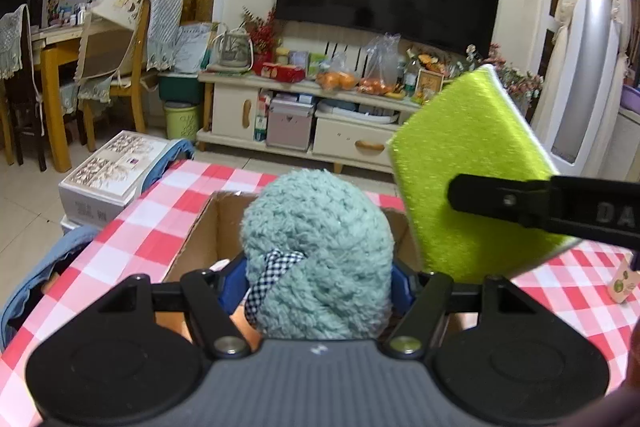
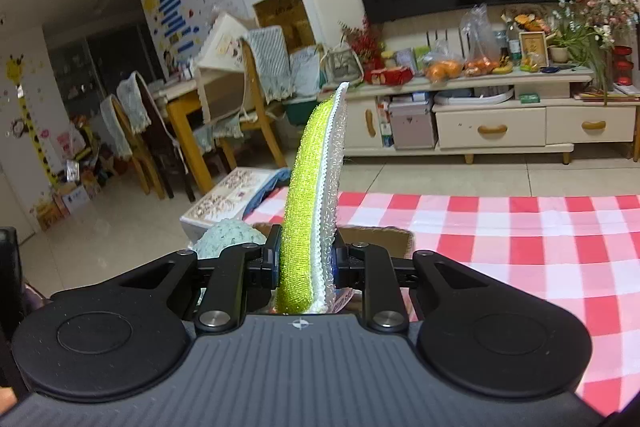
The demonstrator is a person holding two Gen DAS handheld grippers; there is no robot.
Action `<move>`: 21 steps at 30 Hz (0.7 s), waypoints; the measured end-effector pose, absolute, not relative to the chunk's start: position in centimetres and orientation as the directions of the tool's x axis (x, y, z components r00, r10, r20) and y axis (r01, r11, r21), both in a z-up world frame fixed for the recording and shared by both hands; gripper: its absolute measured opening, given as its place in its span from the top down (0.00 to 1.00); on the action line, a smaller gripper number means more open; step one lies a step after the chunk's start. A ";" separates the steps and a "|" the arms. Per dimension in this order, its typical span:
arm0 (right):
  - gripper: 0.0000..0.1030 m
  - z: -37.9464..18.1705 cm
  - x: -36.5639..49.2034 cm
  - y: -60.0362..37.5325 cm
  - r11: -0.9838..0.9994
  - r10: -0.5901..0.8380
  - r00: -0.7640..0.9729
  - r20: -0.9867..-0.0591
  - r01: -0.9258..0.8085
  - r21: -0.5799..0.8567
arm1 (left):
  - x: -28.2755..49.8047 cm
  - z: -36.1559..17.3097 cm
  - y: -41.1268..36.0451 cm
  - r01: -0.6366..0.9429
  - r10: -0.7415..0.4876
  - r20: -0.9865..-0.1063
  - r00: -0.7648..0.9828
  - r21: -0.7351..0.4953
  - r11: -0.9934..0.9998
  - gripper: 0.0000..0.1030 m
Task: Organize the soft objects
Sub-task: 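Open left gripper dropping knit ball into box while right gripper releases sponge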
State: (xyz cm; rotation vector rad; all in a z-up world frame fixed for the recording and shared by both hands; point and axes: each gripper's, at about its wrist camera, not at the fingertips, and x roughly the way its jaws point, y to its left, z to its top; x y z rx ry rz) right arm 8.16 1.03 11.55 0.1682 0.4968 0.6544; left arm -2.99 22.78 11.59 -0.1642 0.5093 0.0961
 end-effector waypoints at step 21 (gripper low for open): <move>0.22 11.7 8.9 4.2 0.809 0.587 0.665 -0.461 -0.495 0.316 | -2.4 10.9 24.7 -0.232 0.143 -0.541 0.829 -0.101 0.967 0.06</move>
